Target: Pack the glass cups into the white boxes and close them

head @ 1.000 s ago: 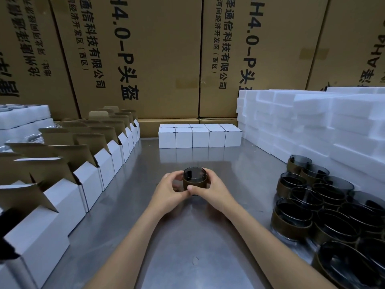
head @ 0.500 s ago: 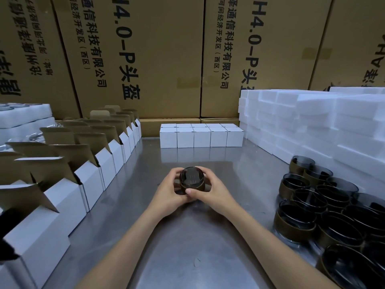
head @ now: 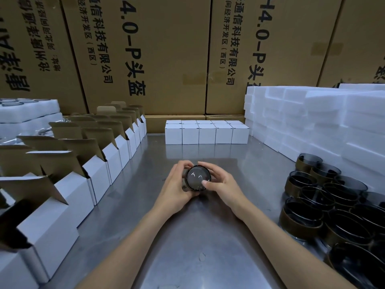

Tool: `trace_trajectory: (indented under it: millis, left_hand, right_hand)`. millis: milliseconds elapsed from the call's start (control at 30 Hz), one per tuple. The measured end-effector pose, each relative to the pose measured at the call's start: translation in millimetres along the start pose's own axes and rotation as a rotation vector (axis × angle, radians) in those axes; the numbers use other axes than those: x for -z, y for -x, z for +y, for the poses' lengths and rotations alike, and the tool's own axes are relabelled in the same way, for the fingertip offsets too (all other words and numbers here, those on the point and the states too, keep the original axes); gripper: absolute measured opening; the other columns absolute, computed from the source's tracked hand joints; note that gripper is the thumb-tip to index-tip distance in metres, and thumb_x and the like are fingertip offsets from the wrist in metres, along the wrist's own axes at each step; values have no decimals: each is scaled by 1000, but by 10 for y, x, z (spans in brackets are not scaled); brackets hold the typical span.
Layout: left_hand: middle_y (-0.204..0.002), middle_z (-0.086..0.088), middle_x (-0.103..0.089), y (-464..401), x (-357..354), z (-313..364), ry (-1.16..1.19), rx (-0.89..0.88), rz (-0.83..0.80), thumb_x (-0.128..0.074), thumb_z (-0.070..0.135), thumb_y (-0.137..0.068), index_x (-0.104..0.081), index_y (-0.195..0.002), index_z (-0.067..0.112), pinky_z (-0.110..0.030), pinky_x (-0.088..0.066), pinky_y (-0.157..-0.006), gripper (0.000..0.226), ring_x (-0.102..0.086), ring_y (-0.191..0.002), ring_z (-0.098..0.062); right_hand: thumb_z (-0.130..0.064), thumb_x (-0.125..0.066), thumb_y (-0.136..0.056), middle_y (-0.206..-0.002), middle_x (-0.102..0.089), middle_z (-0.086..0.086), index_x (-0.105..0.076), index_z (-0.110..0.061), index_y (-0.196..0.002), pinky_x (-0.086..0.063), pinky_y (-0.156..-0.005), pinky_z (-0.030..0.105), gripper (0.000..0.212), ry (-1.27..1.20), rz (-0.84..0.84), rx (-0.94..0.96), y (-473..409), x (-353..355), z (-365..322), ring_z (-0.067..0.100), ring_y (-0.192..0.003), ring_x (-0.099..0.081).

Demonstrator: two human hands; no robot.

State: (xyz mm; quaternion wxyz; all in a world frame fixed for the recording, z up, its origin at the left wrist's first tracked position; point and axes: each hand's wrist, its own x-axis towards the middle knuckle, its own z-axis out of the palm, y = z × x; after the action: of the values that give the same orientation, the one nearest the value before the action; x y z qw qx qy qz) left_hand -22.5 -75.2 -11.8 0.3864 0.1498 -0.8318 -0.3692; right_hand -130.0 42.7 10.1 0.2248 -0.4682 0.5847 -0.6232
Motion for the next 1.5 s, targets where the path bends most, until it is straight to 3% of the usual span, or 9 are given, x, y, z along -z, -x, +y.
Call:
trace_trajectory:
  millis: [200, 367, 533, 767, 967, 1067, 1300, 1400, 1500]
  left_hand:
    - [-120, 7, -55, 3, 36, 17, 76, 8, -48, -86, 11, -66, -43, -121, 38, -25, -50, -91, 75, -59, -110, -8]
    - [-123, 16, -52, 33, 61, 57, 81, 4, -108, -84, 8, -68, -35, -130, 47, -18, -49, -89, 88, -59, -107, -9]
    - [-106, 13, -61, 41, 77, 107, 40, 57, -24, -88, 36, -62, -51, -127, 38, -16, -50, -73, 74, -60, -78, -7]
    - [-80, 1, -73, 15, 122, 183, 159, 227, 143, -61, 74, -53, -75, -88, 19, -28, -50, -73, 67, -63, -73, -9]
    - [-49, -6, -61, 27, 161, 217, 38, 414, 90, -45, 89, -49, -61, -51, 5, -18, -43, -48, 85, -52, -42, -9]
    - [-39, 1, -53, 5, 163, 245, -39, 456, 70, -40, 88, -52, -39, -38, 16, -24, -39, -52, 73, -48, -40, -8]
    - [-43, 0, -60, -5, 170, 236, -40, 492, 55, -36, 89, -54, -52, -32, 17, -25, -39, -60, 77, -52, -43, -2]
    - [-55, 5, -65, 13, 184, 211, 20, 446, 49, -42, 85, -56, -60, -50, 15, -18, -42, -60, 73, -54, -52, -4]
    - [-79, 20, -69, 46, 224, 178, 169, 288, -29, -65, 50, -77, -68, -84, 36, -7, -45, -71, 16, -62, -79, 1]
  right_hand:
    - [4, -55, -90, -119, -64, 11, -59, -16, -123, -48, -97, 34, 40, -99, 38, -79, -27, 25, 14, 19, -107, -61]
    - [-30, -55, -96, -104, -70, -2, -64, -30, -109, -56, -78, 26, 16, -118, 78, -166, -74, 54, 43, 13, -91, -70]
    - [-58, -43, -92, -86, -75, -7, -67, -30, -102, -54, -60, 20, 38, -59, 78, -226, -71, 85, 36, 9, -73, -71]
    - [-71, -58, -73, -86, -63, 4, -66, -24, -110, -49, -75, 27, 60, -19, -104, -243, -65, 105, 36, 10, -67, -59]
    - [-87, -51, -57, -70, -73, 11, -71, -12, -78, -51, -69, 22, 81, 96, -117, -254, -49, 76, 5, 9, -57, -58]
    - [-88, -46, -56, -65, -71, 11, -70, -10, -70, -51, -63, 20, 83, 132, -96, -267, -48, 69, -3, 10, -53, -59]
    - [-72, -55, -67, -78, -73, 8, -67, -15, -87, -50, -68, 17, 61, 90, -156, -227, 9, 81, -51, 7, -65, -60]
    - [-56, -66, -74, -85, -73, 3, -62, -20, -108, -51, -74, 17, 49, 70, -141, -235, 34, 95, -50, 8, -77, -66]
    - [-25, -72, -83, -103, -72, -1, -55, -28, -120, -49, -71, 13, 40, 66, -83, -194, 39, 95, -36, 5, -91, -67]
